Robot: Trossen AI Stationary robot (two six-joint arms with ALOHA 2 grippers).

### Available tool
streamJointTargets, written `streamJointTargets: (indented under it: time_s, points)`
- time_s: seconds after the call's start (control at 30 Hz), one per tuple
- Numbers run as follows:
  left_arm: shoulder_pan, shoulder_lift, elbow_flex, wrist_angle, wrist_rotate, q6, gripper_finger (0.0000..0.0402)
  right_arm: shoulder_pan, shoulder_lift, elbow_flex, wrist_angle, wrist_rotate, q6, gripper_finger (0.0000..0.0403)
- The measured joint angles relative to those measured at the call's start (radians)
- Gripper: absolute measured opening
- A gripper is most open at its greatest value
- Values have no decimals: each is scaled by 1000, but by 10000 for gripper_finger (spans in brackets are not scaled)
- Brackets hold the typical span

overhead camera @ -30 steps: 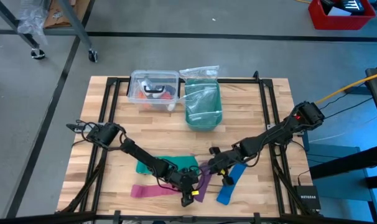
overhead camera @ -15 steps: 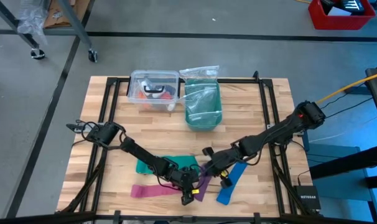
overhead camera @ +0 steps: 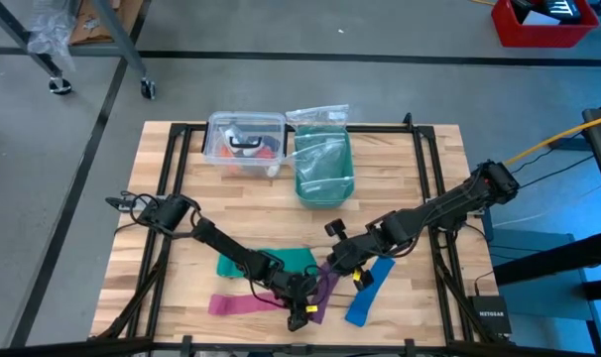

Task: Roll bandage
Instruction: Roll the purple bandage

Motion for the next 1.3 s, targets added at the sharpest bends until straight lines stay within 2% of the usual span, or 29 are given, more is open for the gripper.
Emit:
streamJointTargets:
  time_s: [0.27,0.37,0.53,0.77,0.87,1.03,1.17,1.3]
  points:
    - [26,-1,1,110,19,26,121,0,-9,33,-40,2,-4,2]
    - [40,-2,2,119,20,26,117,0,-35,35,-82,41,-3,2]
    - [74,-2,2,141,20,35,114,0,-113,35,-173,106,20,2]
    - [122,-55,2,190,19,163,114,1,-223,35,-277,147,36,2]
    - [136,-111,3,135,19,213,114,1,-244,35,-305,149,37,2]
    - [155,-205,3,-102,-5,302,114,1,-257,35,-338,149,38,3]
    - [156,-241,3,-319,-112,347,114,1,-259,35,-365,147,40,3]
    - [158,-239,2,-381,-186,364,114,1,-259,35,-357,148,52,3]
